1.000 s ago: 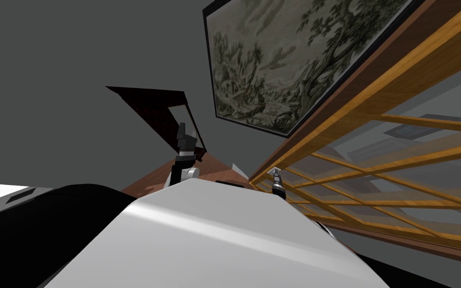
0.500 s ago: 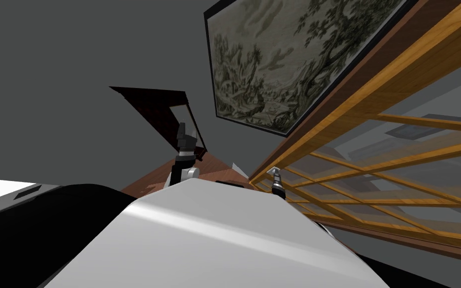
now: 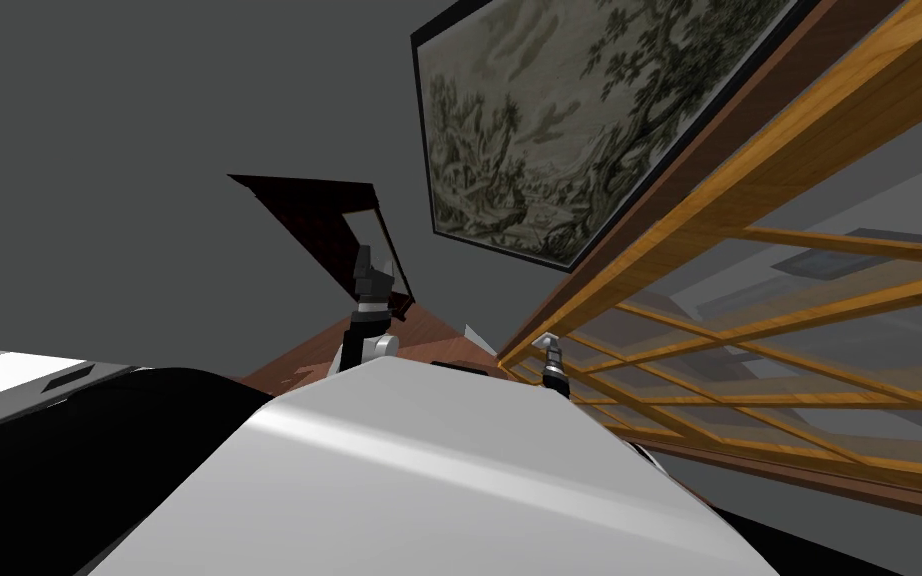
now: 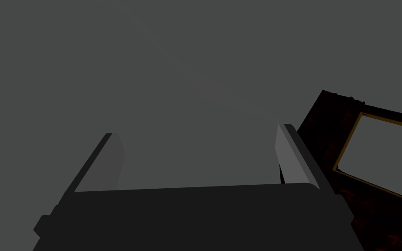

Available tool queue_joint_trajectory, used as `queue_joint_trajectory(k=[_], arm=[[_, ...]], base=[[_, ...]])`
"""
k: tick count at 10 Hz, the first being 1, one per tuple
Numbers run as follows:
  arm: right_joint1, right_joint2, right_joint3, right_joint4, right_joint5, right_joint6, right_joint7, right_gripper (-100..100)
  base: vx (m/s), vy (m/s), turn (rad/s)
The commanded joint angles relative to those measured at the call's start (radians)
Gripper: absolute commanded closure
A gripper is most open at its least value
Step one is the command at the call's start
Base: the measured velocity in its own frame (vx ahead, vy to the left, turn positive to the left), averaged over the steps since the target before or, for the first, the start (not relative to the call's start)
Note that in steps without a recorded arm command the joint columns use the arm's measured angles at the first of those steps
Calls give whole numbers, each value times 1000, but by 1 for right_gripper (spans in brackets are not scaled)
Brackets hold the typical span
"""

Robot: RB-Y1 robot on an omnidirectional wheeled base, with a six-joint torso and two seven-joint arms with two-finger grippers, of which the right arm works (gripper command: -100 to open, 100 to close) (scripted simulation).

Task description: Pull the door open

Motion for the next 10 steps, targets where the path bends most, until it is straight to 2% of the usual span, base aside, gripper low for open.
queue_joint_trajectory(k=[1, 2, 3, 4, 7, 8, 10], arm=[[1, 7, 7, -3, -4, 5, -50, 100], [1, 7, 7, -3, -4, 5, -54, 100], [-1, 8, 10, -4, -8, 7, -91, 100], [-1, 8, 10, -4, -8, 7, -95, 100], [-5, 11, 17, -7, -16, 11, -174, 100], [-5, 11, 17, -7, -16, 11, -178, 100], [-8, 14, 24, -10, -25, 14, -243, 100]], base=[[-31, -9, 19], [-25, -11, 11], [-32, -11, 13], [-28, -13, 16], [-31, -10, 15], [-24, -11, 12], [-40, -14, 29]])
